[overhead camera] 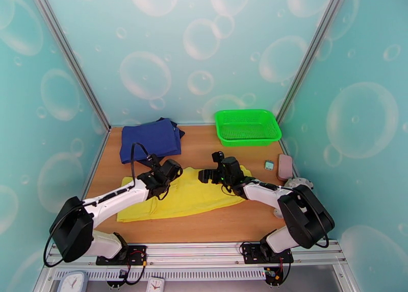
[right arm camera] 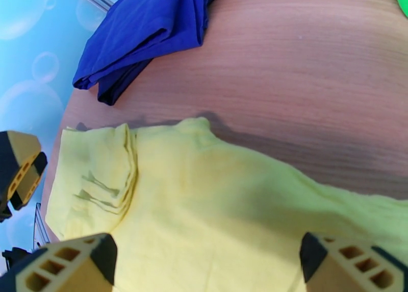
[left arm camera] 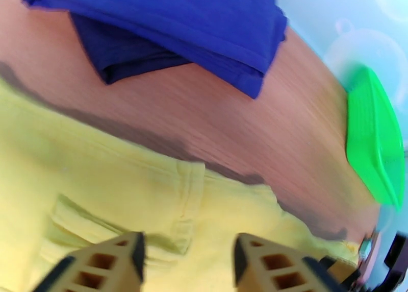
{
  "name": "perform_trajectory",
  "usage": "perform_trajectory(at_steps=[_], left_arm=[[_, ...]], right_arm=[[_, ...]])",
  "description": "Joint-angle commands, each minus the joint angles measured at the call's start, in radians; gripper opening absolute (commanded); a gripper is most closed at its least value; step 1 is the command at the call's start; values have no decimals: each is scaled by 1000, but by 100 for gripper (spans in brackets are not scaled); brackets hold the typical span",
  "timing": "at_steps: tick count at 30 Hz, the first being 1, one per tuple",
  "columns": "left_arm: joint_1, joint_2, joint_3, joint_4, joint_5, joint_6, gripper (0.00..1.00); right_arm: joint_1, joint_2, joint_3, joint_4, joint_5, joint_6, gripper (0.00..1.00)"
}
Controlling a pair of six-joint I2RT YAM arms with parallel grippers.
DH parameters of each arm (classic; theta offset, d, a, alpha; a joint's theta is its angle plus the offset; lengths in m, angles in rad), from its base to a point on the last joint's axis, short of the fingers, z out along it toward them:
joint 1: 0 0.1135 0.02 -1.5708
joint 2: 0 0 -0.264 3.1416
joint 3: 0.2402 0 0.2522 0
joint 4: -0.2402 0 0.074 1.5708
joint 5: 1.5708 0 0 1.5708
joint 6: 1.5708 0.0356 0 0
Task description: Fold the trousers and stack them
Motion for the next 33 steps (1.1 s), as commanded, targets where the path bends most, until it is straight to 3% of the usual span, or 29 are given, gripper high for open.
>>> perform_trajectory(at_steps=[1,4,8,14,23,29,31,33], left_arm=[[1,-145,-103,132,28,199,67],[58,-242,-223,131,82,189,68],[178,-273,-357,179,316,201,70],[237,-272,-442,278,451,223,72],[244,-215,-448,241,500,230,73],[243,-266,-443,202,545,255,73],[237,-295,-426,132,506,252,74],[220,-318,-408,29,385,229,77]], right_arm=[[-6,17,-3,-9,21,-22,99],[-4,27,0,-9,23,-25,99],[-4,49,7,-10,20,-26,99],[0,59,13,-14,23,-31,99],[-1,42,8,-17,34,-35,99],[-3,43,8,-18,30,-36,99],[-3,41,8,-18,29,-35,99],[-3,41,8,-19,28,-36,99]])
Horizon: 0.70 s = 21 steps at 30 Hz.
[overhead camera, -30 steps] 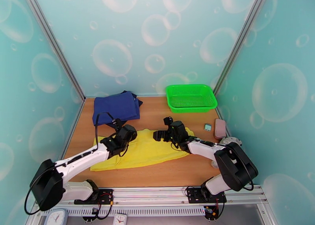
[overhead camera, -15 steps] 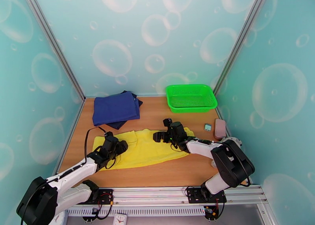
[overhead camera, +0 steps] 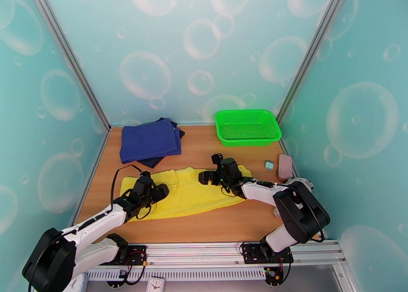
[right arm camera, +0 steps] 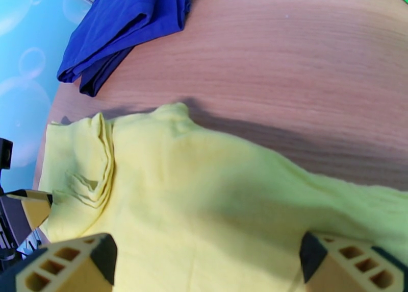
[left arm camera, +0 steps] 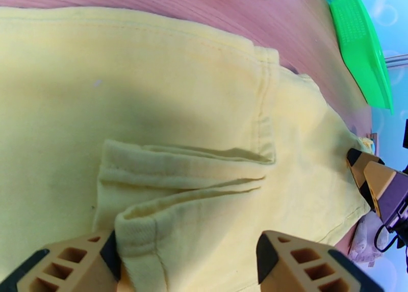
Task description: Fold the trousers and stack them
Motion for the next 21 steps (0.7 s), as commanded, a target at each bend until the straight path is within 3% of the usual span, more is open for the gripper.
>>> perform_trajectory(at_steps=[1,11,21], left_arm=[[-12,-41,27,-157,-138,-6,77],[1,37,-52,74,56,46,77],[-22,-109,-67,125,234,193,77]], right_arm=[[-3,-5,9,-11,3,-24,99],[-4,4,13,-11,-1,-23,99],[-19,-6,4,-8,7,-24,99]])
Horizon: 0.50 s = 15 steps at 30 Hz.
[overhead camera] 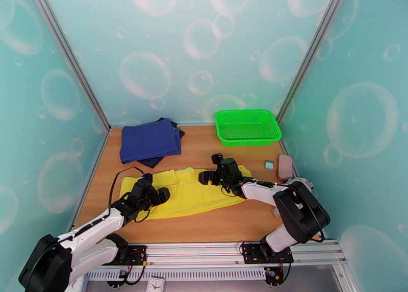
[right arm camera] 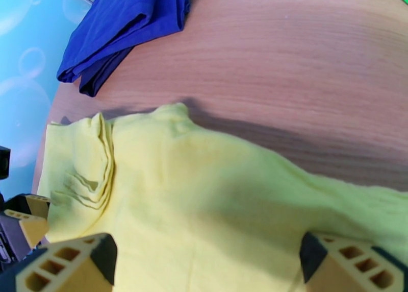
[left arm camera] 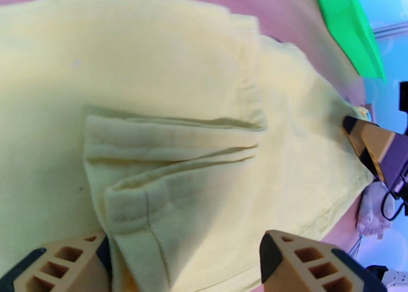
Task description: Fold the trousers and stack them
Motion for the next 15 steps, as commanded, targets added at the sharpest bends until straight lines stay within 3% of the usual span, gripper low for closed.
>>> perform_trajectory(at_steps=[1,7,11,15], left_arm=[[-9,-43,-13,63,116,86,77],[-48,-49,1,107,251,144,77],[-75,-40,16,102,267,175,78],[-77,-37,14,117,198,174,79]], right_arm=[[-15,-11,-2,-3,8,-17,99],[-29,-19,-15,9,14,-14,99],[-35,-13,-9,3,16,-19,99],[-35,-13,-13,11,17,-20,99]])
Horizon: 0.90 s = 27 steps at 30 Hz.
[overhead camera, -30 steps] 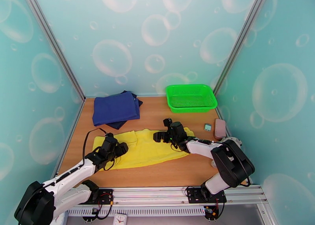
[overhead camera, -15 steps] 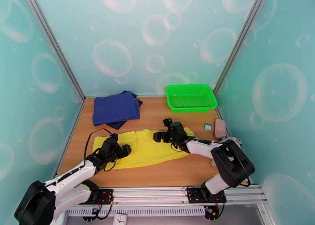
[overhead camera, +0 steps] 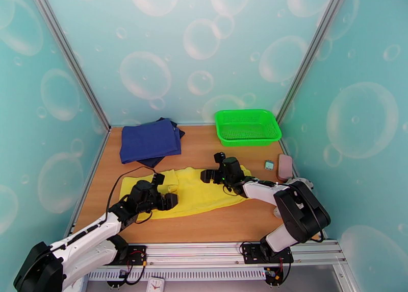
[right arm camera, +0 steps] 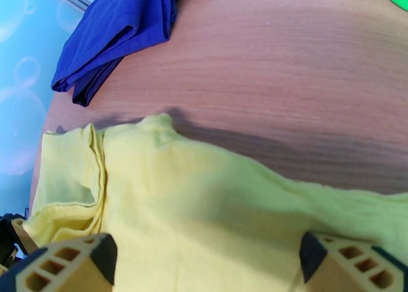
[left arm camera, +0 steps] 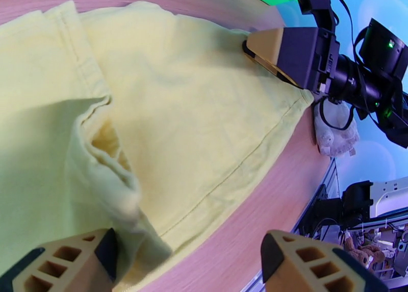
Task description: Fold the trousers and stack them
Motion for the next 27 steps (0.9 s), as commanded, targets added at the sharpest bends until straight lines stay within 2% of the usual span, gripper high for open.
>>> perform_trajectory(at_steps=[1,7,10,11,13,16,19,21,25,27], left_arm=[[-7,5,9,73,-12,32,79],[10,66,47,121,-179,33,79],[32,173,85,165,-132,45,80],[32,208,111,130,-164,47,80],[39,257,176,-26,-357,22,83],[87,253,217,-225,-629,-54,83],[218,208,233,-340,-753,-100,83],[339,162,220,-370,-752,-127,82],[564,77,150,-364,-631,-171,78],[629,76,125,-363,-584,-174,76]], right_arm=[[-6,-10,-10,8,14,-21,99],[-4,-5,-15,21,1,-23,99],[-4,-5,-16,24,2,-23,99],[-5,-4,-15,23,4,-24,99],[-4,-1,-12,15,6,-29,99],[-4,-6,-15,23,-3,-29,99],[3,-11,-21,34,-16,-36,99],[5,-14,-22,38,-22,-39,99],[1,-18,-27,43,-40,-36,99],[-4,-18,-28,49,-48,-33,99]])
